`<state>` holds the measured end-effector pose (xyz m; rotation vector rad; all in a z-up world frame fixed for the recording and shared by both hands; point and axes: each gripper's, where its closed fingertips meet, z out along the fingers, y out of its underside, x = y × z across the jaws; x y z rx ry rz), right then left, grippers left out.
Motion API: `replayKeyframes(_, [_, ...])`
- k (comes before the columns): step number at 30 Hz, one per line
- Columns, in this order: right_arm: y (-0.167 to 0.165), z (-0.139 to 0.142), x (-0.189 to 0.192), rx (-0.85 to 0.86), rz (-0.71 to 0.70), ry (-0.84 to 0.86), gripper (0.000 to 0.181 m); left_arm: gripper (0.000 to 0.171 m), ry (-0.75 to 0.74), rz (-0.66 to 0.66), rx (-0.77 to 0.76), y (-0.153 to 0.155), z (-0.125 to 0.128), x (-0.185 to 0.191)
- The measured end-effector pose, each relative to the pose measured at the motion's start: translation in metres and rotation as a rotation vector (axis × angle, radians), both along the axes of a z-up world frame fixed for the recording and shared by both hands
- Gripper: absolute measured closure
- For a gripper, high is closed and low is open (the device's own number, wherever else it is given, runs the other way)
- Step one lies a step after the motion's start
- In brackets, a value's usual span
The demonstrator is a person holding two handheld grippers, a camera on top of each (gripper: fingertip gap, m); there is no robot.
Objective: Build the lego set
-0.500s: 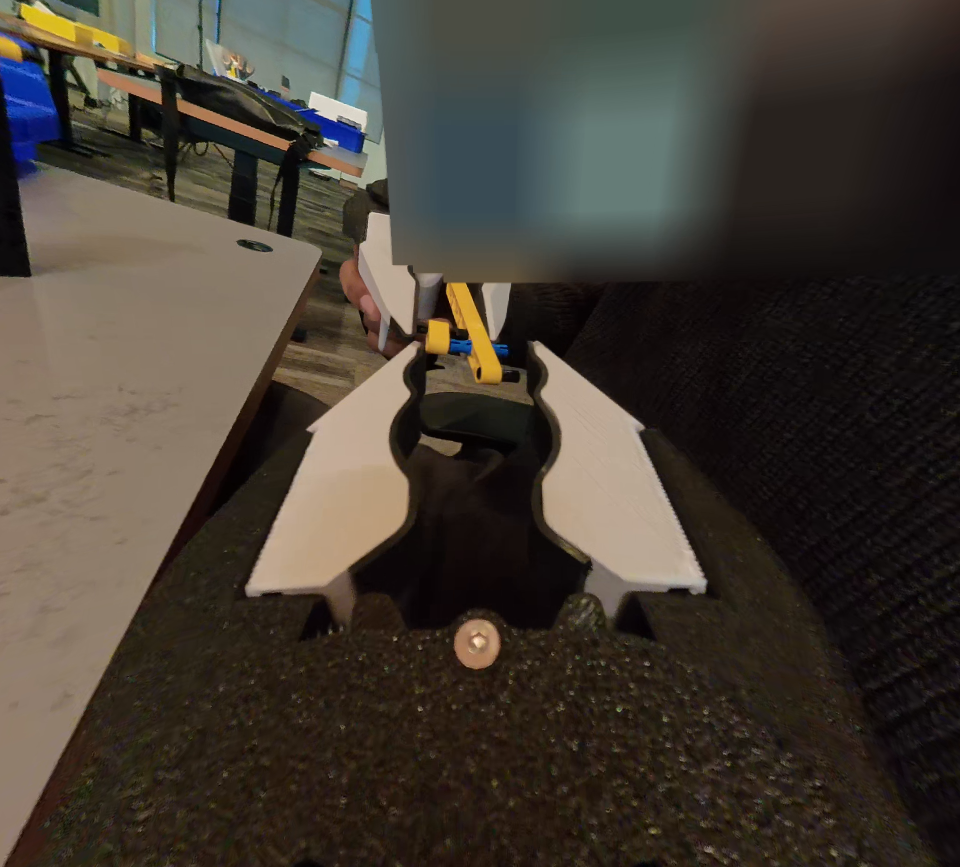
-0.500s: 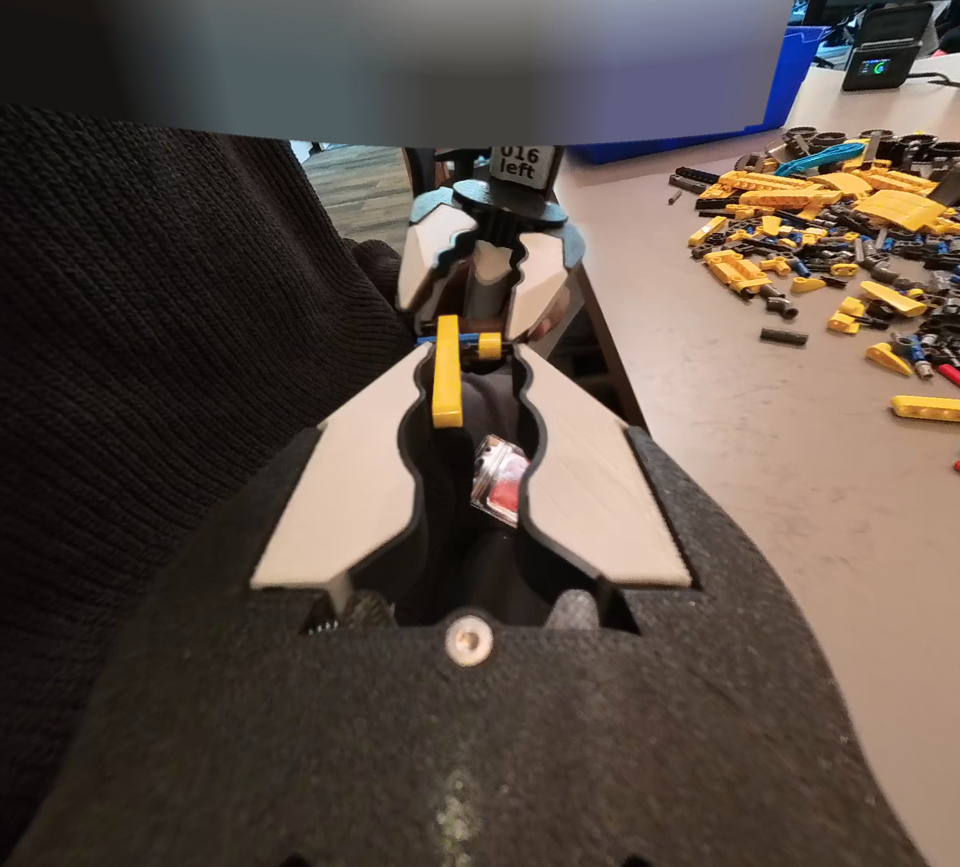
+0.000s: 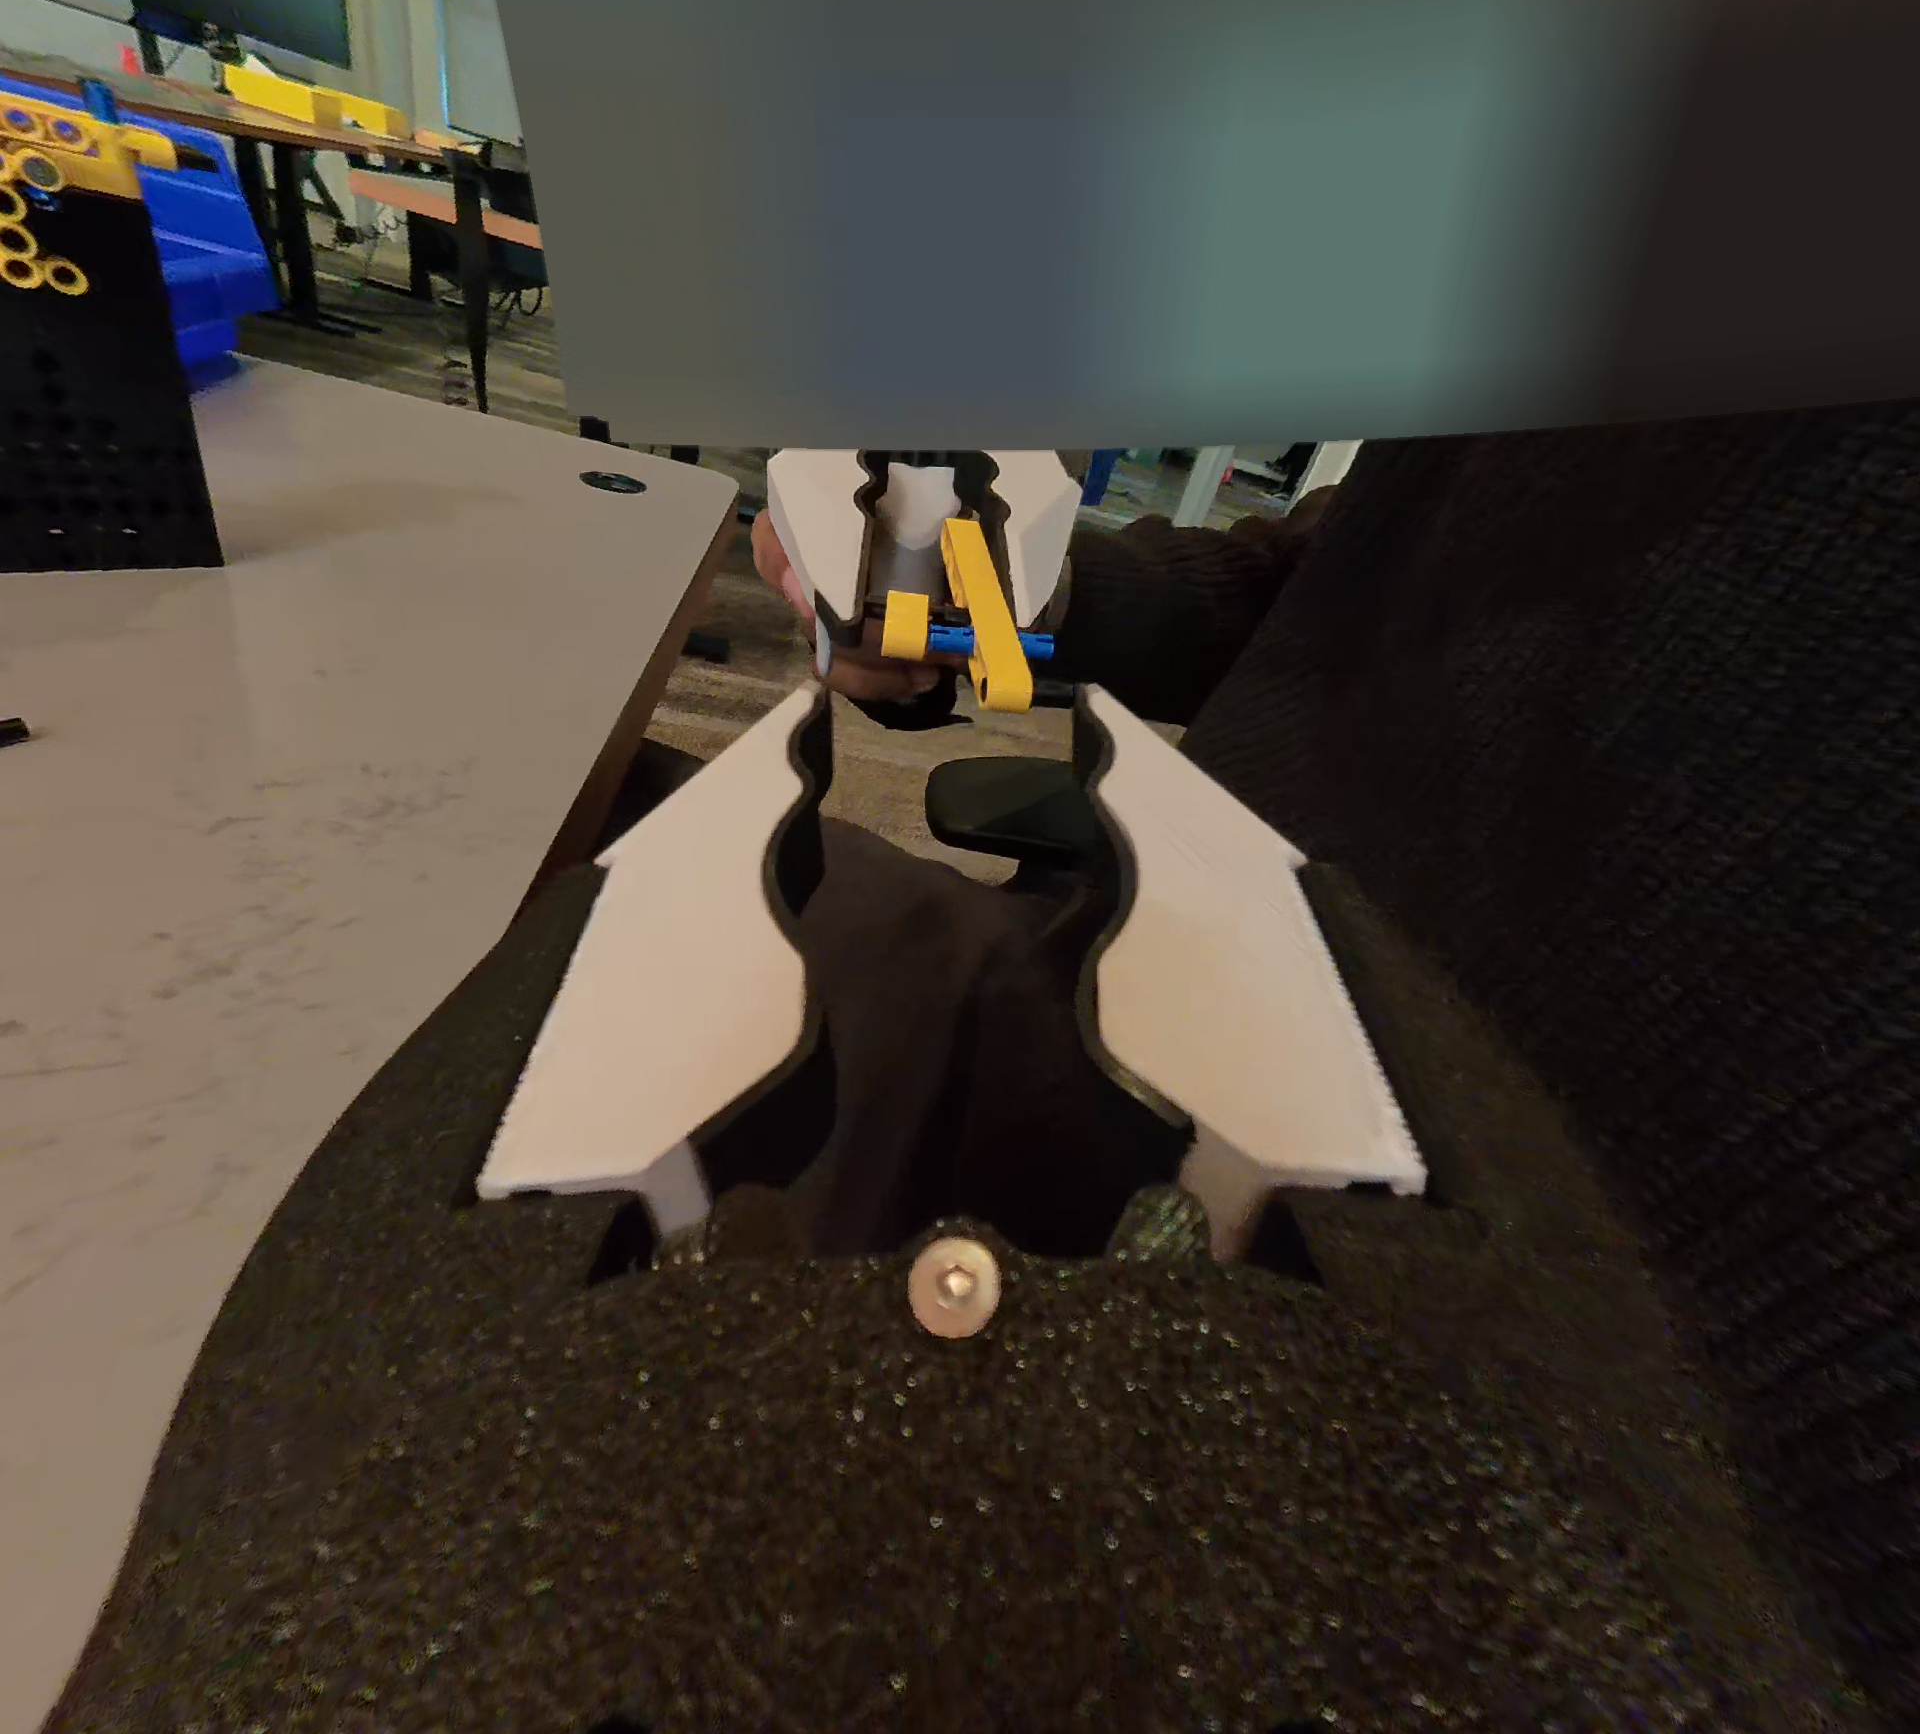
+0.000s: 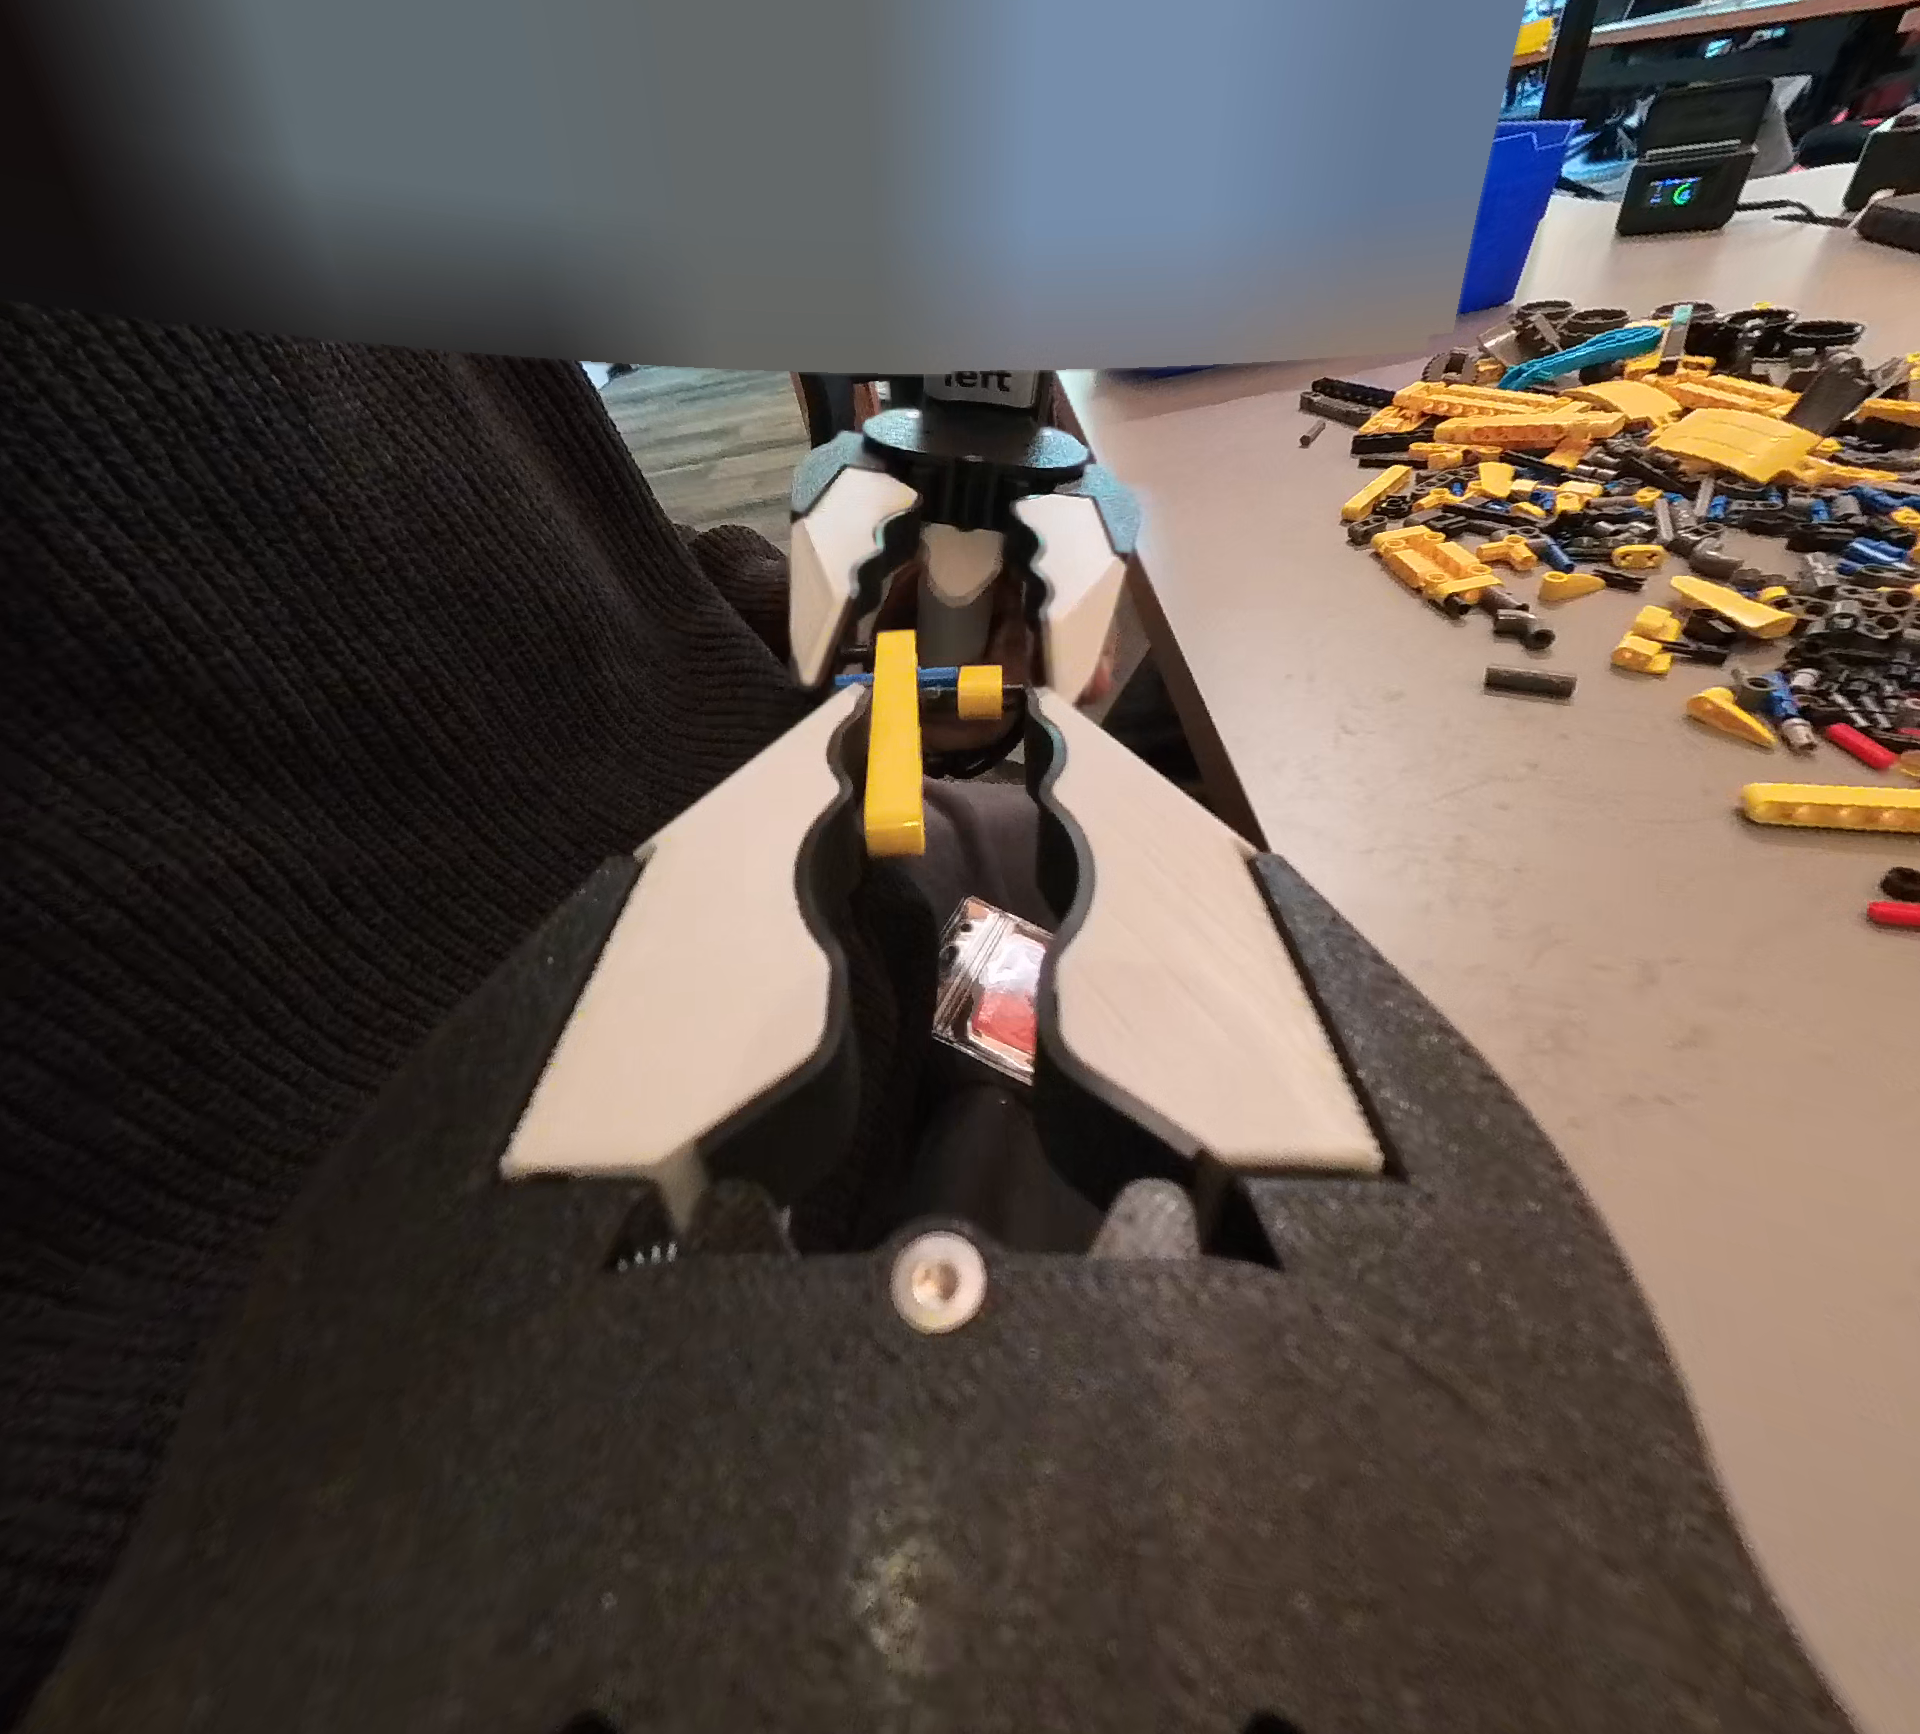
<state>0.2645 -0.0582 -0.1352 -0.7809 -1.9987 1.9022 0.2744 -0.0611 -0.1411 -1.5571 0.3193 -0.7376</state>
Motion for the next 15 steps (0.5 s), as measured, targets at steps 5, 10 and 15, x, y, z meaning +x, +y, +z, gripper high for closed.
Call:
replayKeyframes(5, [0.0026,-0.0034,-0.0008,-0.004,-0.010,-0.012,0.153,0.140,0.010,0.008,0.021,-0.0003,0.0037,0.0030])
replayKeyframes(10, [0.0040,-0.0063,-0.0016,0.027,-0.025,-0.006,0.153,0.140,-0.007,0.014,0.010,0.0011,0.0034,0.0012])
replayKeyframes(15, [0.0034,-0.0080,-0.0016,0.057,-0.030,-0.002,0.153,0.138,-0.013,0.009,0.000,0.0013,0.0013,-0.0001])
